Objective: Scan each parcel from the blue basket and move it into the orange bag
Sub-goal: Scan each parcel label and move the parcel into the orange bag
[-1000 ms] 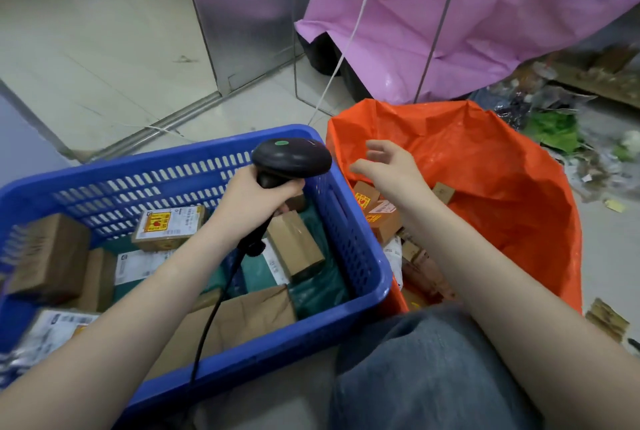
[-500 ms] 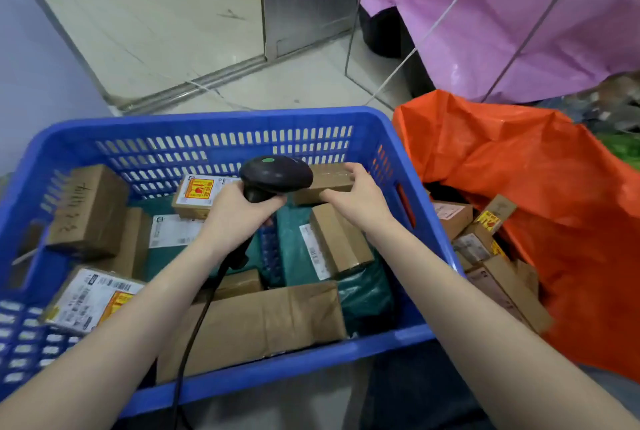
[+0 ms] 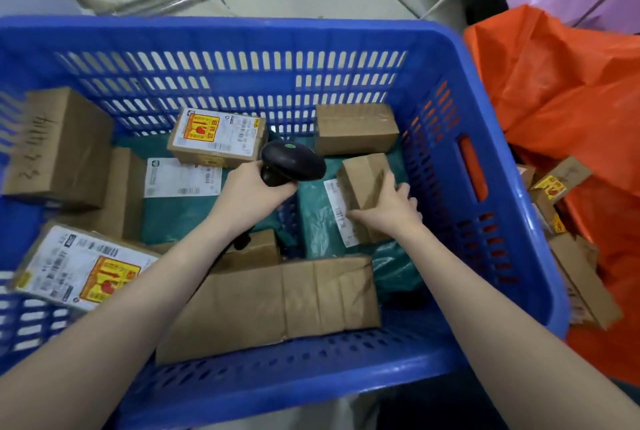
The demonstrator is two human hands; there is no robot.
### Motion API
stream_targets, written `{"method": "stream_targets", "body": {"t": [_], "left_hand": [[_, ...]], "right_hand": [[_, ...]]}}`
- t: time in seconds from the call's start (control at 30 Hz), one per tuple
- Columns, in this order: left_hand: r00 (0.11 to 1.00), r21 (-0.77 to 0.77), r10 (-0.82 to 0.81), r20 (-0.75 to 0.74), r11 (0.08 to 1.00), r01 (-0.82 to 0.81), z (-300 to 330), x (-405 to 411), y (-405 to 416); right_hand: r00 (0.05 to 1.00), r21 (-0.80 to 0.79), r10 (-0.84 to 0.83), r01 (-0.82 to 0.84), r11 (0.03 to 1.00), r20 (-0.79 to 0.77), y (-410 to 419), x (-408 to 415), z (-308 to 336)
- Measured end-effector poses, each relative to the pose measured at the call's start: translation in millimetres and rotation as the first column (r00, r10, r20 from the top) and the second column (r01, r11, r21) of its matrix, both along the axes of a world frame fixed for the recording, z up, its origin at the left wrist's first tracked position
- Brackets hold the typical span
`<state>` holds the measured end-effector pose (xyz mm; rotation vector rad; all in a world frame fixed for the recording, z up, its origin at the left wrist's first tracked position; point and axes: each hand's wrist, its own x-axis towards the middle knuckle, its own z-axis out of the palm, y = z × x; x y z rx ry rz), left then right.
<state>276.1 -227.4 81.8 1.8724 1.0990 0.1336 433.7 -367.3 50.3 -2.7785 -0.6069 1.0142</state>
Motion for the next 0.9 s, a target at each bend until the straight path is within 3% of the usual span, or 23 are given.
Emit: {"method": "stream_targets", "body": {"t": [0.17,0.27,0.4,0.63,0.9], "left_hand": [[0.999,-0.055,0.037,0.008,0.998,-0.036,-5.0,-6.9,5.0],[0.998,-0.029,0.045,0.036,0.999,-0.044,9.3,-4.6,5.4],[0.995,0.019,0.046,0.086,0.999,-0.048,49.0,0.0,1.3],[0.968,0.123,0.072,0.24,0.987,-0.104,144.3,-8.8,-18.6],[0.894,0.146,0.021,0.448,0.985,-0.096,238.9,-47.7,-57.9]], "right_hand": [[0.997,0.03,-0.07,0.071,0.997,-0.021,0.0,0.9,-5.0],[0.987,0.132,-0.136,0.146,0.98,-0.083,6.2,3.8,11.3],[0.988,0.31,-0.105,0.136,0.941,-0.118,15.8,1.9,57.1],[0.964,0.594,-0.088,0.225,0.772,-0.25,7.8,-19.1,169.2],[0.852,0.687,0.026,0.404,0.605,-0.523,-42.2,-45.5,260.9]]}}
